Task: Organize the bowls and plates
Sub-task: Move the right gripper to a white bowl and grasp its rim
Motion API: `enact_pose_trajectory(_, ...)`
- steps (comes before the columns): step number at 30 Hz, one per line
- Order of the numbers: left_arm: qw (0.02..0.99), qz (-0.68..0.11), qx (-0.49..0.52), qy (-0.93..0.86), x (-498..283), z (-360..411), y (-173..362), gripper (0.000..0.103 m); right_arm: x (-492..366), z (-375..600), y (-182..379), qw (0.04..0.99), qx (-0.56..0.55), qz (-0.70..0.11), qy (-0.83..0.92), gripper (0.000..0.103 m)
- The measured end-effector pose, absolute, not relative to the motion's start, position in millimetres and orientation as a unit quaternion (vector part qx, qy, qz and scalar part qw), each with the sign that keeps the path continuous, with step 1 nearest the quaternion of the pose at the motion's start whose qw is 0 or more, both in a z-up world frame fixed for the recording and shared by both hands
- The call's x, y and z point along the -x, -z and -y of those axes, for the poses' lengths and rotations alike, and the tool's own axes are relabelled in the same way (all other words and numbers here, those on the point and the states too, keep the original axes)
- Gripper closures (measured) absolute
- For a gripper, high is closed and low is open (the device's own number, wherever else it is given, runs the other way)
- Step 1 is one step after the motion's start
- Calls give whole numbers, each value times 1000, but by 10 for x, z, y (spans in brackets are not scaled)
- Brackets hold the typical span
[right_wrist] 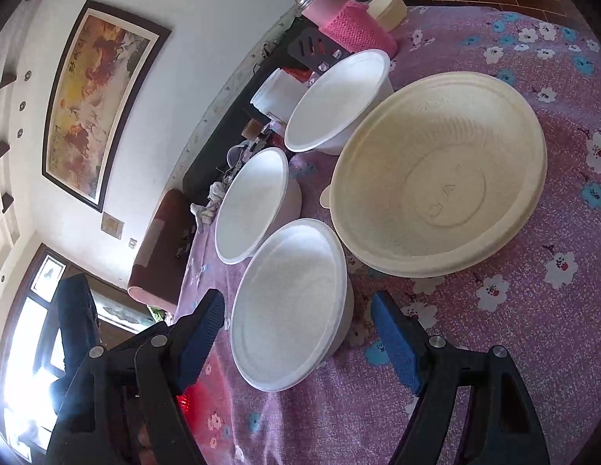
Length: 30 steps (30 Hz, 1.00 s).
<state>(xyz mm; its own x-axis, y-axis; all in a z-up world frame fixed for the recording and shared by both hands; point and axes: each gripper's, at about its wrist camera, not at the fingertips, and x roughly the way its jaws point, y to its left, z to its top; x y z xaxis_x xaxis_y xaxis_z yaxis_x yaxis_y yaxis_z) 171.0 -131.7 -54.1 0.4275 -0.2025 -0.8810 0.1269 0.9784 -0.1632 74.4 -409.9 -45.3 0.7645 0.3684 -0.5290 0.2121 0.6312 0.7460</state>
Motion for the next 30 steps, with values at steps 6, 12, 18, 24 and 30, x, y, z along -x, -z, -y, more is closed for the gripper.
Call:
enact_pose_trajectory(6, 838, -533, 33, 107, -1757, 1432, 651, 27, -802, 4090, 506, 831, -433, -344, -49, 21)
enact_pose_trajectory(12, 832, -540, 38, 118, -1802, 1511, 740, 27, -859, 4120, 623, 813, -460, -352, -52, 21)
enact_pose_trajectory(18, 834, -536, 45, 120, -1810, 1533, 774, 27, -921, 4090, 694, 808, -459, -366, -48, 35)
enact_pose_trajectory(24, 835, -534, 44, 122, -1816, 1536, 796, 27, -916, 4134, 737, 805, -465, -367, -33, 36)
enact_pose_trajectory(30, 848, -515, 37, 122, -1792, 1541, 779, 29, -925, 4116, 727, 812, -449, -373, -25, 54)
